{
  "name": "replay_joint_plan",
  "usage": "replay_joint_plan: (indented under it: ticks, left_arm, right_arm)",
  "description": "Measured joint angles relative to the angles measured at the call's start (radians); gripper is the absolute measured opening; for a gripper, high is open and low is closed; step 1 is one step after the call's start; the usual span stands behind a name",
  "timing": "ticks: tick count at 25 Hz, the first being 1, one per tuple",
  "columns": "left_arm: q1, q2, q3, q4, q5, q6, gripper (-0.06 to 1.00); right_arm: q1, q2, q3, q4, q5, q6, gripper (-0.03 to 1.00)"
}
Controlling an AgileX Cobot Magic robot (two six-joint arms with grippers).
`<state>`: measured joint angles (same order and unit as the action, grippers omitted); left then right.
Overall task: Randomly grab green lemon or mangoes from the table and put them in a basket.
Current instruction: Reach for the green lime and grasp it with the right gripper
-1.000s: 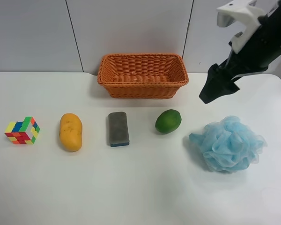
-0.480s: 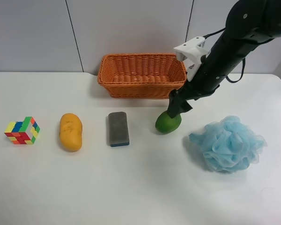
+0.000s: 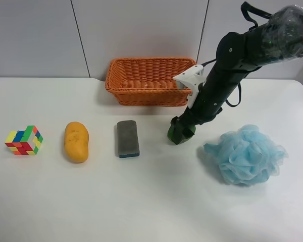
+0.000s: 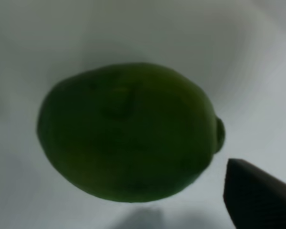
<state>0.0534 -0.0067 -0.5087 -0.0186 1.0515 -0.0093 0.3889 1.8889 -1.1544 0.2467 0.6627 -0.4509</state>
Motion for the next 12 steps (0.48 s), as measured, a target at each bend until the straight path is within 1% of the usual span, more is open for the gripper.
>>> replay_joint_plan:
  ticks: [4, 12]
  left_arm:
    - [0.000, 0.000, 0.000, -0.001, 0.000, 0.000, 0.90]
    - [0.000, 0.000, 0.000, -0.001, 0.000, 0.000, 0.90]
  right_arm:
    - [0.000, 0.000, 0.000, -0.042, -0.001, 0.033, 0.99]
    - [0.000, 0.000, -0.001, -0.045, -0.046, 0.041, 0.99]
